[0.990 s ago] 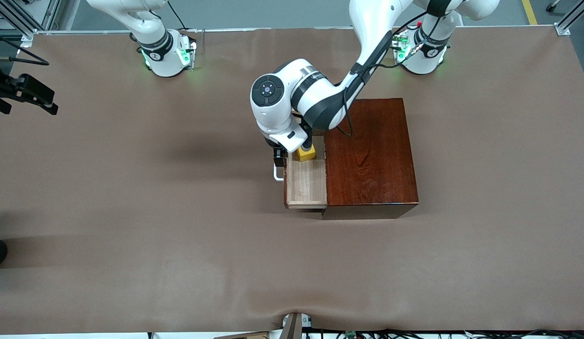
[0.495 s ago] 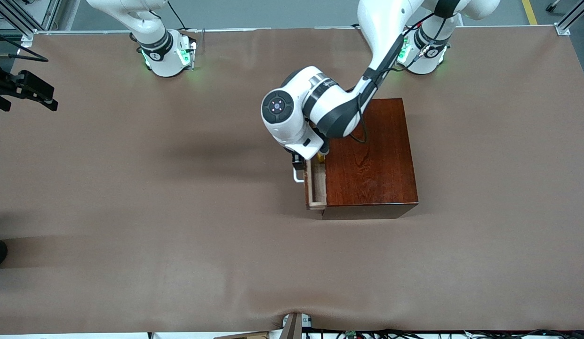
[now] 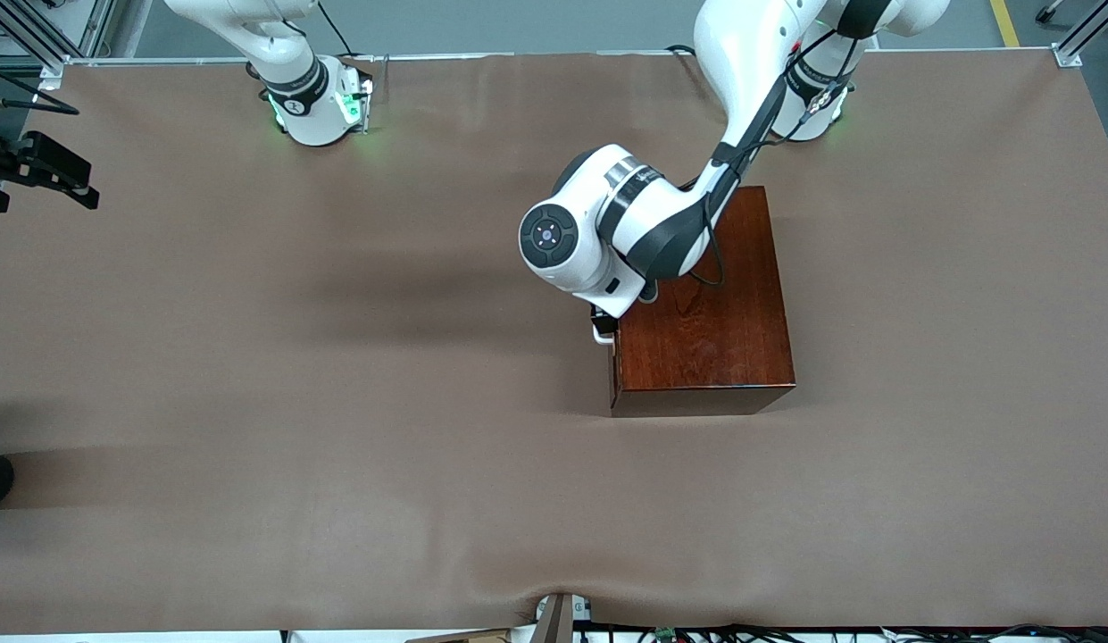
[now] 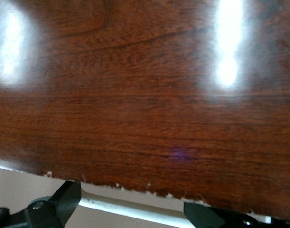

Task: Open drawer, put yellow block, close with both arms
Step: 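Push the drawer shut into the box with the left gripper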

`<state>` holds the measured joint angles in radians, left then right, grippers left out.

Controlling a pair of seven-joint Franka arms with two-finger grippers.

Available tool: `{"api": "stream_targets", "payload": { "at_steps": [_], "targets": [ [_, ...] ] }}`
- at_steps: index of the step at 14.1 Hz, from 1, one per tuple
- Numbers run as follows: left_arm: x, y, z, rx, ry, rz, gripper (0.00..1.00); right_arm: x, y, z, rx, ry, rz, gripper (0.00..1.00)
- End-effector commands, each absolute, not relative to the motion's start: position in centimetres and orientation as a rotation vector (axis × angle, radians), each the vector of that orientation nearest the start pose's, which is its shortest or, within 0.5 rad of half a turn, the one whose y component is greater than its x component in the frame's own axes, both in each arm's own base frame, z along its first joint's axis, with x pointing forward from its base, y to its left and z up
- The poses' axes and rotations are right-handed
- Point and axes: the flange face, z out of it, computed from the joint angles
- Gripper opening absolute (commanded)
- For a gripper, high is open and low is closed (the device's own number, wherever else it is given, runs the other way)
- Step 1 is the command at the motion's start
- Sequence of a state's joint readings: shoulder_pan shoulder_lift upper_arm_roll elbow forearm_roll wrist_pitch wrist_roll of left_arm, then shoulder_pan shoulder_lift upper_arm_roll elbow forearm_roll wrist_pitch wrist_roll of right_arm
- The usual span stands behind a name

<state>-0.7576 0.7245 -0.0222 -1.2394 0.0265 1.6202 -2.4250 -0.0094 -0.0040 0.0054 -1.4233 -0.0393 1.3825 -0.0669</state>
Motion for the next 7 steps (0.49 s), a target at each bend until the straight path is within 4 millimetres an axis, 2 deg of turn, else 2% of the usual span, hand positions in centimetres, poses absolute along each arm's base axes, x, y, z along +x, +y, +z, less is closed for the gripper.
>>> {"api": "stream_targets", "payload": {
  "at_steps": [1,2,4,7],
  "targets": [
    [50.0,-48.0,32.0,2.398,2.587,0.11,1.0,52.7,-1.0,68.5,-3.18,-0.102,0.057,1.0],
    [49.8,-48.6,32.0,2.403,2.559,0.099,1.0,52.7,-1.1,68.5,-3.181,-0.097,0.057,1.0],
    [48.9,-51.0,33.5,2.396,2.462,0.088,1.0,52.7,-0.9,68.5,-3.179,-0.103,0.056,1.0],
    [48.3,-51.9,39.3,2.358,2.367,0.057,1.0,52.8,-1.2,68.4,-3.18,-0.095,0.062,1.0]
  ]
}}
